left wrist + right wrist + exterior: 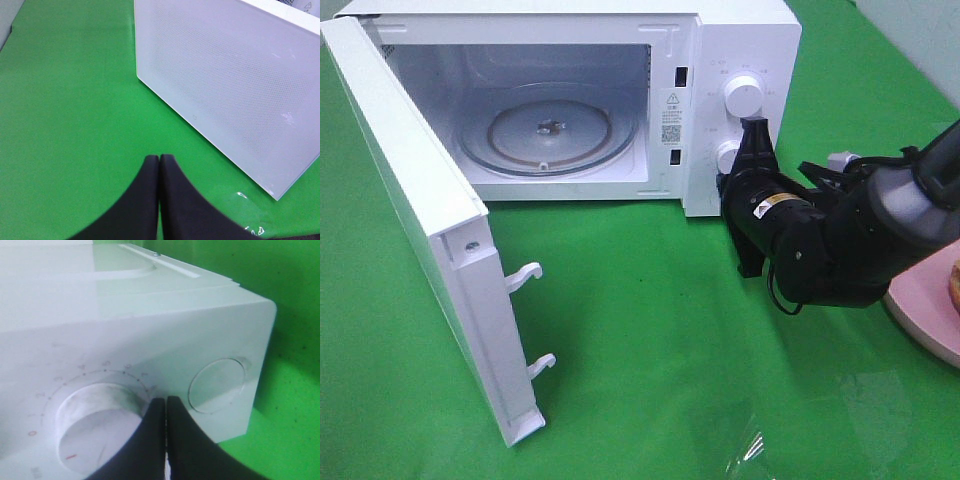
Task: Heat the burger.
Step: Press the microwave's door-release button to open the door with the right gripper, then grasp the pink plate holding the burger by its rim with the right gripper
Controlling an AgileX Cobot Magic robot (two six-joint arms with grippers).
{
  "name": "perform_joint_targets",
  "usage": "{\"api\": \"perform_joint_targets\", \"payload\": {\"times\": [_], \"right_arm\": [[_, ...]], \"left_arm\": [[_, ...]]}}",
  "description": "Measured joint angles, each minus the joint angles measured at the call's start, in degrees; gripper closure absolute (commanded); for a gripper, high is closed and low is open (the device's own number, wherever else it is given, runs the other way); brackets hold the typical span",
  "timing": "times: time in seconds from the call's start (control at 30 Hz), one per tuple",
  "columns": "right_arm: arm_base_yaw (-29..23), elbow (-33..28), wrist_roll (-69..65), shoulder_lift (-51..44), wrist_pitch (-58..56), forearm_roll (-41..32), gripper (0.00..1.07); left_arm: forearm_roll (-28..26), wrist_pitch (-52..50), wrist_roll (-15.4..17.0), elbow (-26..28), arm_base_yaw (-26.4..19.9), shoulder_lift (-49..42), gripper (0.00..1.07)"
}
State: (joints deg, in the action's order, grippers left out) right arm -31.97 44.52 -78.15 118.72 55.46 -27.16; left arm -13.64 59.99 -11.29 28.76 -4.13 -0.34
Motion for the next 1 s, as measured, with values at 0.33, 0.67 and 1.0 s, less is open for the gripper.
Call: {"api": "perform_joint_targets", "payload": {"times": [0.33, 0.67, 1.0], "right_arm": [[0.3, -4.2, 6.2, -7.9, -11.3, 0.5, 1.07], [0.4, -4.9, 26.9, -17.0, -29.2, 0.5, 1.04], [0.4, -4.9, 46.2, -22.9, -45.0, 0.5, 1.02]], "left_arm": [[0.0, 0.0, 0.0, 0.0, 0.0, 0.0, 1.06], [0.0, 0.0, 0.0, 0.0, 0.0, 0.0, 1.06], [0.0, 0.0, 0.0, 0.0, 0.0, 0.0, 1.06]]}}
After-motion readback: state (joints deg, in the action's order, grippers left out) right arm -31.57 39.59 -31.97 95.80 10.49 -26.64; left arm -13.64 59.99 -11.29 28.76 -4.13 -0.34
